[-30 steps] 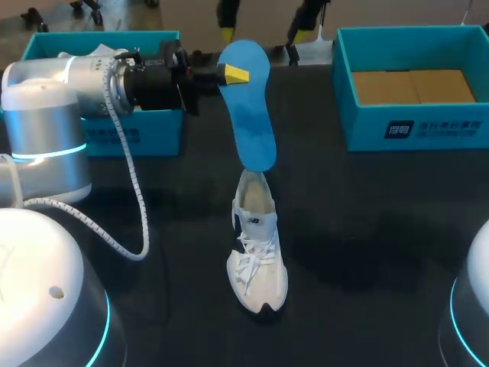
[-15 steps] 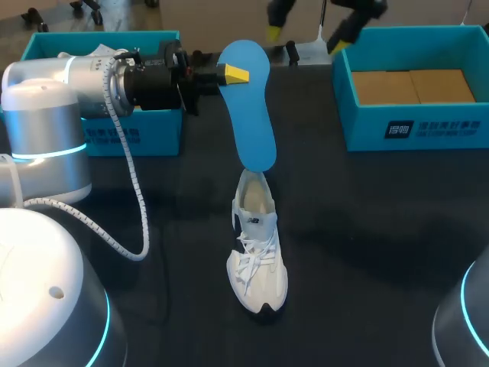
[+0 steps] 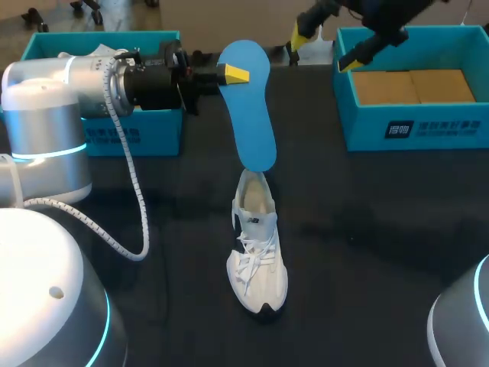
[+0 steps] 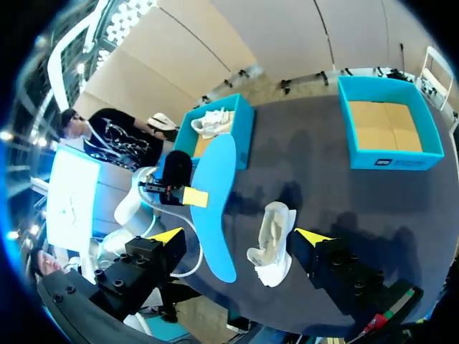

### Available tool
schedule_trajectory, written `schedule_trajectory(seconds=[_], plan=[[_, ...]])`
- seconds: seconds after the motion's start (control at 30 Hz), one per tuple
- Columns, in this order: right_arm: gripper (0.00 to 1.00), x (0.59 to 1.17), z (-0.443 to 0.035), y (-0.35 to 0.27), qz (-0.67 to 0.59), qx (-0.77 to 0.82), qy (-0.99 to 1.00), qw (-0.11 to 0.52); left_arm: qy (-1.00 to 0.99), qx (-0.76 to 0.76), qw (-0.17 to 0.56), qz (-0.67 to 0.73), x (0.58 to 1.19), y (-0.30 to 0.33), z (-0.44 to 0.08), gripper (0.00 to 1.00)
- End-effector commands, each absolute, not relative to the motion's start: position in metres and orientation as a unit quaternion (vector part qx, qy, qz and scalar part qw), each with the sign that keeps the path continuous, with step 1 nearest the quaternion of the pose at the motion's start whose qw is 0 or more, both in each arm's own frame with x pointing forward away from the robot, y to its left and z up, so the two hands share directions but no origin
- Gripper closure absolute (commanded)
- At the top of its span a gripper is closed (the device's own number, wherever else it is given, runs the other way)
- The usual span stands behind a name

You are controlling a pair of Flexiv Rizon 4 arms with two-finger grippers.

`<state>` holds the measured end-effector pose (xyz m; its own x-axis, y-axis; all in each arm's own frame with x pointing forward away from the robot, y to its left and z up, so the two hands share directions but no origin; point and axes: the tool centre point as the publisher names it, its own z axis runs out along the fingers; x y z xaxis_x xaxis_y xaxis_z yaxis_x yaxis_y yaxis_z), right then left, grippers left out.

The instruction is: Take the shoe out of the shoebox, open the shoe tongue, remove and reinsert the insole, then place the shoe into the shoebox

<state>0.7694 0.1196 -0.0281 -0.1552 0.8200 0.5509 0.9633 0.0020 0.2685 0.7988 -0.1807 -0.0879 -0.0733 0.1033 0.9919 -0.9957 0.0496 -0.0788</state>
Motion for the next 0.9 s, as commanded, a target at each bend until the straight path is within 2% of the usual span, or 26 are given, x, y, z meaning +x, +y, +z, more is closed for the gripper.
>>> schedule_trajectory(seconds=[0.03,0.57,0.9], plan=[[0.0,0.771,-0.042,0.117,-0.457,-0.535,-0.645,0.298,-0.507,0.441,0.519,0.529,0.799,-0.181,-0.088,1.0],[0.0,0.771,-0.046,0.116,-0.467,-0.529,-0.642,0.301,-0.507,0.441,0.519,0.529,0.799,-0.181,-0.088,1.0],[0.0,0.769,-0.071,0.115,-0.487,-0.498,-0.619,0.362,-0.507,0.441,0.519,0.529,0.799,-0.181,-0.088,1.0]])
